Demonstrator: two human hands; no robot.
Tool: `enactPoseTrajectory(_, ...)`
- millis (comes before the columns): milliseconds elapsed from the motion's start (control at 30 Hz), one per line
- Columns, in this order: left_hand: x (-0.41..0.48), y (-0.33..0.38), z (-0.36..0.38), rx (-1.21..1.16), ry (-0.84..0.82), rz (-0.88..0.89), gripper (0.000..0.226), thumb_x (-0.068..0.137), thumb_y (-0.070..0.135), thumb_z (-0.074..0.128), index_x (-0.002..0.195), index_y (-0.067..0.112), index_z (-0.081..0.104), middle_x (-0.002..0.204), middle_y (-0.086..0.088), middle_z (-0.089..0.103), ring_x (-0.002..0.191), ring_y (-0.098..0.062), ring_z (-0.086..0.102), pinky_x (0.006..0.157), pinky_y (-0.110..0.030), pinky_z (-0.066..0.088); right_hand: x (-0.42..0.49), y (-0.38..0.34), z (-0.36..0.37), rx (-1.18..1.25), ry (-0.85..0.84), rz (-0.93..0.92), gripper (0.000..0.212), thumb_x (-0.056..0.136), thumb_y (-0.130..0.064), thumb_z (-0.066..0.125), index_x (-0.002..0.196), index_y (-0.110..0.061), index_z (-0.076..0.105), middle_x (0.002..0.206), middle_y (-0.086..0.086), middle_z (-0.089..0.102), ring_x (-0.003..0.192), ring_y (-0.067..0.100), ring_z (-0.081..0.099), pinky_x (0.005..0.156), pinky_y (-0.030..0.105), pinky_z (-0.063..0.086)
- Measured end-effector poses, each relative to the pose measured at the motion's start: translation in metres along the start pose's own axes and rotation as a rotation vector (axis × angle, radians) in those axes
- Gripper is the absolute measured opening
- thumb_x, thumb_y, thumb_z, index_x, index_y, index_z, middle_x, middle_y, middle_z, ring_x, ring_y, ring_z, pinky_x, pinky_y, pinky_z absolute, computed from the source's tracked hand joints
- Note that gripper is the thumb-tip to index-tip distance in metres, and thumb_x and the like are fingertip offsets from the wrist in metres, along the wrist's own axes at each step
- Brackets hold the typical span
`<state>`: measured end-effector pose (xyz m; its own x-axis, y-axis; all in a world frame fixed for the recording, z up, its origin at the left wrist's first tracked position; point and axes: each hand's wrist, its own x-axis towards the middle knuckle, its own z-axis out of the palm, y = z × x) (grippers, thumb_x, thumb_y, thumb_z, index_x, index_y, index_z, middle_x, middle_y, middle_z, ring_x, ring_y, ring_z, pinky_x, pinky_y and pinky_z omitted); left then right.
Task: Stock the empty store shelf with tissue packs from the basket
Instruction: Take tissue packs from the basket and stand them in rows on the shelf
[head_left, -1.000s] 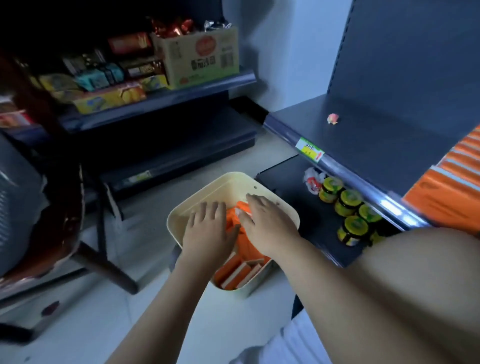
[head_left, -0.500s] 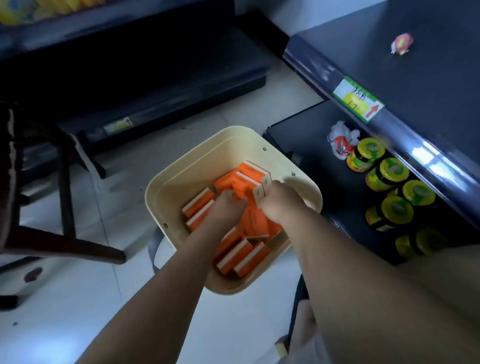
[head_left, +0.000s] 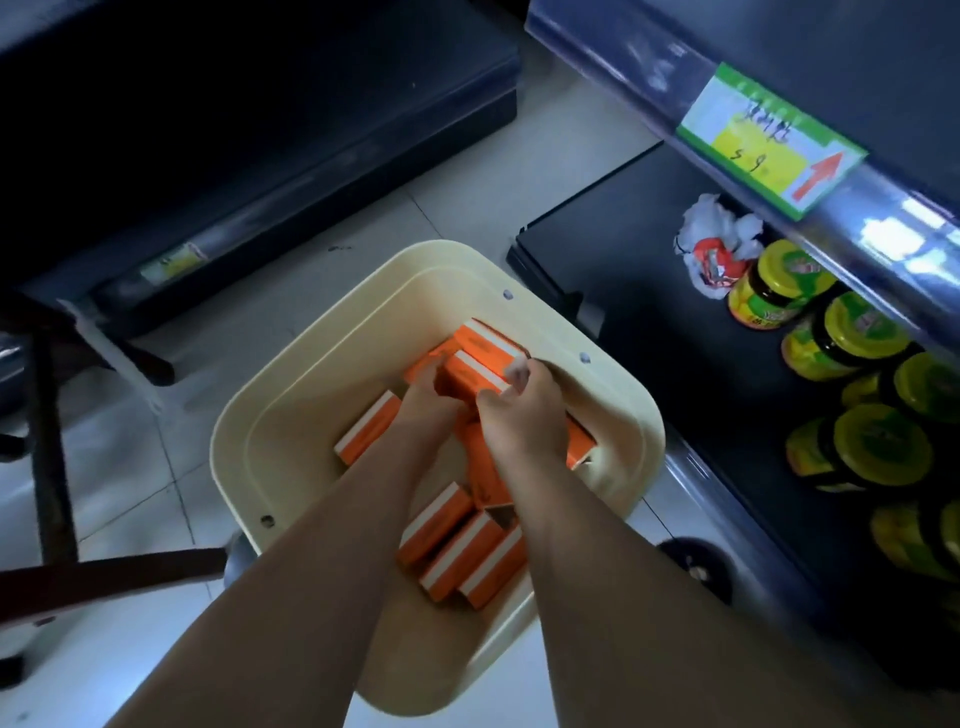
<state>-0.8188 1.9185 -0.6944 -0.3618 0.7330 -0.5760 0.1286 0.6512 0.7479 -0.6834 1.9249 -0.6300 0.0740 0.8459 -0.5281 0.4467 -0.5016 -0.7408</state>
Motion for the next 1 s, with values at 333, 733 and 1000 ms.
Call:
enactPoseTrajectory(333, 0.001, 0.007, 0.008, 0.09, -0.138, 0.168, 0.101, 0.063, 0.012, 0.086, 0.154, 0.021, 0.043, 0.14, -0.004, 0.065, 0.126, -0.02, 0.064, 0.1, -0.043, 0.057, 0.004, 0.011, -0.007, 0.06, -0.069, 0.037, 0.038, 0.077, -0.045, 0.063, 0.112, -0.046, 0.047, 0.121, -0.009, 0.058, 0.111, 0.024, 0.062, 0.1, 0.047, 0.051)
enactPoseTrajectory(733, -0.06, 0.03, -0.009, 0.093, -0.3, 0.188, 0.029, 0.078, 0.001, 0.086, 0.103, 0.011, 0.078, 0.096, -0.002, 0.079, 0.09, -0.014, 0.072, 0.083, -0.028, 0.057, 0.009, 0.007, -0.059, 0.33, -0.131, 0.224, 0.024, 0.098, -0.037, 0.065, 0.104, -0.015, 0.073, 0.084, -0.001, 0.067, 0.067, 0.013, 0.055, 0.077, 0.028, 0.042)
enactPoseTrajectory(1000, -0.119, 0.074, -0.026, -0.326, -0.264, 0.199, 0.039, 0.085, -0.004, 0.072, 0.124, -0.005, 0.064, 0.101, -0.022, 0.071, 0.076, -0.028, 0.07, 0.059, -0.033, 0.058, -0.035, -0.053, -0.088, 0.422, -0.094, 0.04, 0.018, 0.096, -0.03, 0.066, 0.089, -0.015, 0.071, 0.082, 0.005, 0.072, 0.083, 0.029, 0.072, 0.074, 0.036, 0.058)
